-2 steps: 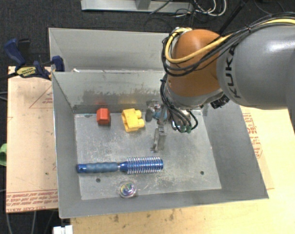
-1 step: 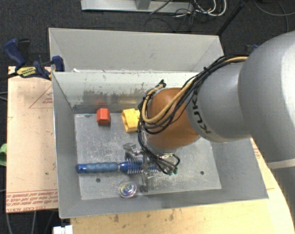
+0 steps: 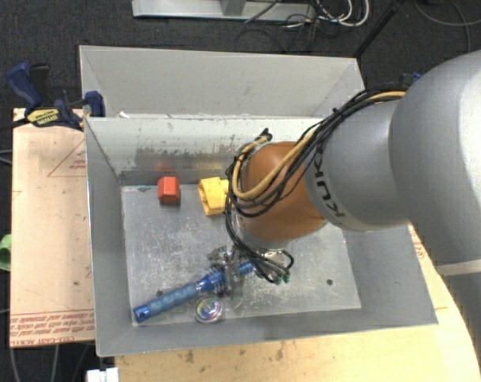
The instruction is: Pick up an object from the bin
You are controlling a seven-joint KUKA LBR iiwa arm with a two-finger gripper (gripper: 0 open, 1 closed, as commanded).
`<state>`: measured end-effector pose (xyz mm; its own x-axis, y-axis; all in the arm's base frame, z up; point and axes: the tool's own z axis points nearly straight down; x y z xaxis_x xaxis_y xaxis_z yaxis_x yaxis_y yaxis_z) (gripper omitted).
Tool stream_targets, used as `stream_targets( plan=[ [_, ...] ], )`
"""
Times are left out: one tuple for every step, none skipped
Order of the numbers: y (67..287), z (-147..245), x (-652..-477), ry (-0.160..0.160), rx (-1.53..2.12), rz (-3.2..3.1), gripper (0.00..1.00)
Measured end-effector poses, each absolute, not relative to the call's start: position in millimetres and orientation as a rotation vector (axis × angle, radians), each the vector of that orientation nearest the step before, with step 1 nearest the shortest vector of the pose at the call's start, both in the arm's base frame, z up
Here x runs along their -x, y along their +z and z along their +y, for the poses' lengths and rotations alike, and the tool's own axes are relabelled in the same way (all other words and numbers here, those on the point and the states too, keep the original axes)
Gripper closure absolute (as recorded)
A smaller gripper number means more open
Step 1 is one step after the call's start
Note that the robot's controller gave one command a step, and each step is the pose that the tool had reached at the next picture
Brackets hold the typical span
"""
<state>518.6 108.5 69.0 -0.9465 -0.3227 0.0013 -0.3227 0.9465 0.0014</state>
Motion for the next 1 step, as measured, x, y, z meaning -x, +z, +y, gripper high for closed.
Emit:
stream_targets(
  plan=[
    [228.2,97.8,-500.9,0.000,-0.596,-3.093,1.00]
  ],
)
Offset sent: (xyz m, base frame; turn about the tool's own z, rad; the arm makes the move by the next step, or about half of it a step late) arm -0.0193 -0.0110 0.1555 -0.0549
